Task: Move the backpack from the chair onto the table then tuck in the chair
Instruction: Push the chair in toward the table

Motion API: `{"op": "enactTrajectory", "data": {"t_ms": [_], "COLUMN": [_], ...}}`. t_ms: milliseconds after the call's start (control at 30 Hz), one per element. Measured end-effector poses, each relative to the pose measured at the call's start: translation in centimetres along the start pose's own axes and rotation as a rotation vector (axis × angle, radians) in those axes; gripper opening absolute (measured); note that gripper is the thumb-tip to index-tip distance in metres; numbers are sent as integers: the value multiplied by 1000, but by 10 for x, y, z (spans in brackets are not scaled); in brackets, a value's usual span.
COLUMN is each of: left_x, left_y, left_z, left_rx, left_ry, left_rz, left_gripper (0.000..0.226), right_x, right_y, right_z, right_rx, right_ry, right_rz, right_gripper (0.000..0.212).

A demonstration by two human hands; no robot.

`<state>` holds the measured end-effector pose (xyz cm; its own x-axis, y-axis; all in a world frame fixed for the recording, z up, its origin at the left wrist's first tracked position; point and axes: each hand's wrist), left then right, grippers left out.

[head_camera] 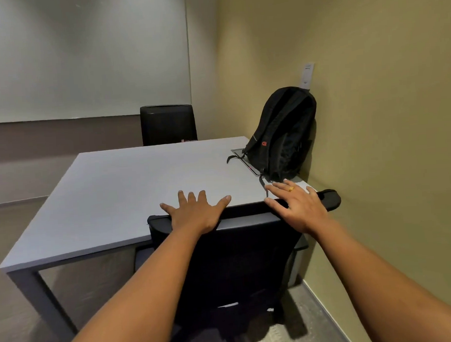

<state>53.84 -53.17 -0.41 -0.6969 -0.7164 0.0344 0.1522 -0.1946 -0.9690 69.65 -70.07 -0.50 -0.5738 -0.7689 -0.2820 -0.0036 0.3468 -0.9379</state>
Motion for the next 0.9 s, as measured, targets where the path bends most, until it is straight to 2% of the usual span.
{"op": "enactTrajectory", "data": {"t_ms": [167, 267, 567, 900], "left_x": [-8, -9, -6, -11], "left_y": [6, 11, 13, 11], "left_z": [33, 49, 72, 80], "left_rx": [17, 68, 201, 203], "left_ry": [-77, -101, -98, -46], "left_rz": [34, 124, 349, 521], "left_gripper": [86, 84, 69, 53], "right_x": [-19, -27, -42, -56], "right_y": [-2, -3, 0, 2], "right_z": [35, 51, 73, 80], "right_rx": [-16, -22, -50, -36], "right_ry": [-77, -118, -176, -166], "right_rz": [-3, -13, 3, 8], "right_gripper": [53, 54, 56, 56]}}
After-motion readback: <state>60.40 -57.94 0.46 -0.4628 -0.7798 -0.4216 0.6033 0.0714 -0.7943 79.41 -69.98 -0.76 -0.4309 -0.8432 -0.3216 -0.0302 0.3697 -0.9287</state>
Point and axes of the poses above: each hand's wrist, its own x-axis away from the middle knuckle, its own y-axis out of the palm, z = x × y
